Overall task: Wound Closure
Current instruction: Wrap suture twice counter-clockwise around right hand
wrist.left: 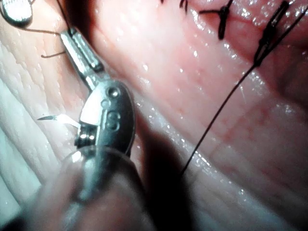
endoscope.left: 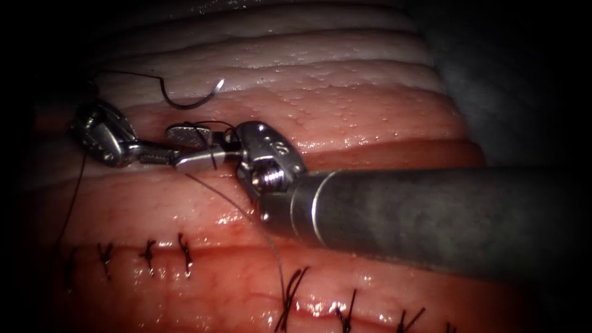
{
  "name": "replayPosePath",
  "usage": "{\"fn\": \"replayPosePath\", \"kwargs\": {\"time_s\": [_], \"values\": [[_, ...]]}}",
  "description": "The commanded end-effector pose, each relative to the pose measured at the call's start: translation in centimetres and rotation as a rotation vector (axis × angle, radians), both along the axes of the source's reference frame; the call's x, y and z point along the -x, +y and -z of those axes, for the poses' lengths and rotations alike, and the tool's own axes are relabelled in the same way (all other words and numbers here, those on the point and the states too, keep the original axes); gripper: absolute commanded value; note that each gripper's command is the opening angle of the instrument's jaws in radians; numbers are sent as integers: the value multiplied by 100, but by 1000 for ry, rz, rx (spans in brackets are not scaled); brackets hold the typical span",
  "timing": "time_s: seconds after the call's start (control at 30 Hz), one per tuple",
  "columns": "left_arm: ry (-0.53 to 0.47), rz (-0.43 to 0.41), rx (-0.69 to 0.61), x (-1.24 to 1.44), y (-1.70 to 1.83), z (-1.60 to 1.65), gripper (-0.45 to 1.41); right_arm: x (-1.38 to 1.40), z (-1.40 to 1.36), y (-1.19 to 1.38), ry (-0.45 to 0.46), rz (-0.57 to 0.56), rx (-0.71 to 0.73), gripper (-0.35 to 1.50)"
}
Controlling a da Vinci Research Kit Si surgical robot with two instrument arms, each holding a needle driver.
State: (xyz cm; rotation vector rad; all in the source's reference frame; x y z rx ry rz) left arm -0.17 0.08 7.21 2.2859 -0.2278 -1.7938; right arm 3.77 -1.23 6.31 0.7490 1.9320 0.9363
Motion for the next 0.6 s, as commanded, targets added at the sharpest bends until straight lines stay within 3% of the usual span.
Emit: {"fn": "replayPosePath", "kwargs": {"time_s": [0.03,0.2,0.27,0.37,0.4,0.6], "values": [[5,-4,1,7,-1,-6,-45,-9,-1,4,4,-7,-3,67],[29,-22,-11,20,-26,-3,-45,-6,-2,7,-2,-29,0,93],[36,-24,-11,26,-34,1,-45,-1,-4,8,-62,-55,17,93],[41,-24,-12,32,-46,7,-45,7,-7,8,-152,-87,31,86],[44,-22,-16,37,-52,12,-45,11,-10,8,-225,-104,42,81],[50,-14,-21,49,-61,23,-45,16,-19,4,-357,-146,39,66]]}}
